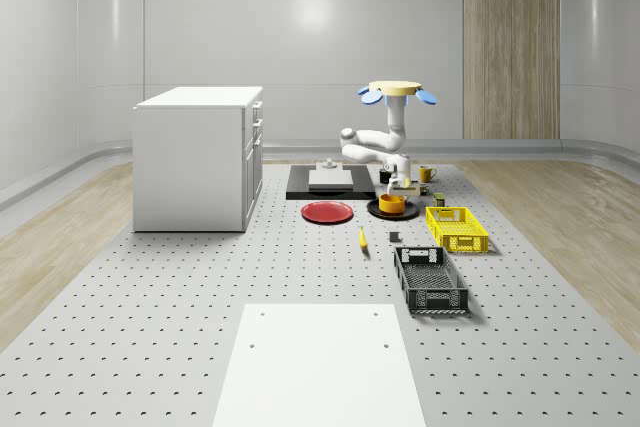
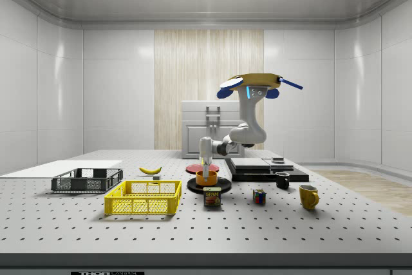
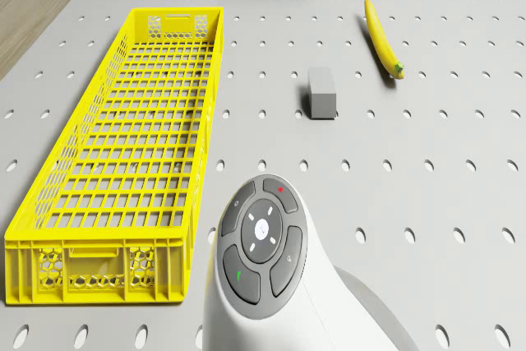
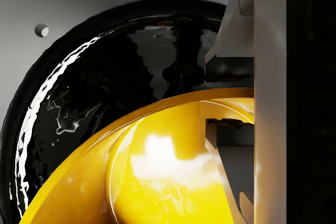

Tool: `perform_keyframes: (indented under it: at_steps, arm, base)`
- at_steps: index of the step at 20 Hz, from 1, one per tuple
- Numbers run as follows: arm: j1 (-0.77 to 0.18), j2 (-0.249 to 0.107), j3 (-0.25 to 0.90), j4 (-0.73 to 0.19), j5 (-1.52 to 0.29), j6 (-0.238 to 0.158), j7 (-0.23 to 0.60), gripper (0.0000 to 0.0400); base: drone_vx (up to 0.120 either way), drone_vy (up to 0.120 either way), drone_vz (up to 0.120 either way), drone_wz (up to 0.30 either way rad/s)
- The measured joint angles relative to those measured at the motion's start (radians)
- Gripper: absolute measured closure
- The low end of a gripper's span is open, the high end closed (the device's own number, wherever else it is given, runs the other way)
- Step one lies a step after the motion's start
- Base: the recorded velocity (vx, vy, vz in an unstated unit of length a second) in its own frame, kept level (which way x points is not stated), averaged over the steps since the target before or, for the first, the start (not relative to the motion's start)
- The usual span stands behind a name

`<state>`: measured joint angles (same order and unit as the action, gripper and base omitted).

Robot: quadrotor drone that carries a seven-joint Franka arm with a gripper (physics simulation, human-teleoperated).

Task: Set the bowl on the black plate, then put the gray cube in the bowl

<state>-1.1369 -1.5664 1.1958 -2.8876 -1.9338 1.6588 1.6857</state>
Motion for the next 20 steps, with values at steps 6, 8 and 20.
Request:
perform_keyframes:
  at_steps: [6,8,20]
  arm:
    - [0.006,0.006,-0.002,-0.003,-0.003,-0.007,-0.003,0.0094]
    - [0.009,0.009,0.003,-0.005,0.0,-0.011,-0.004,0.0057]
    - [0.016,0.02,0.008,-0.009,0.002,-0.025,-0.007,0.0003]
  base:
    - [0.0,0.0,0.047,0.0]
    - [0.0,0.0,0.12,0.0]
    - [0.043,-0.1,0.03,0.0]
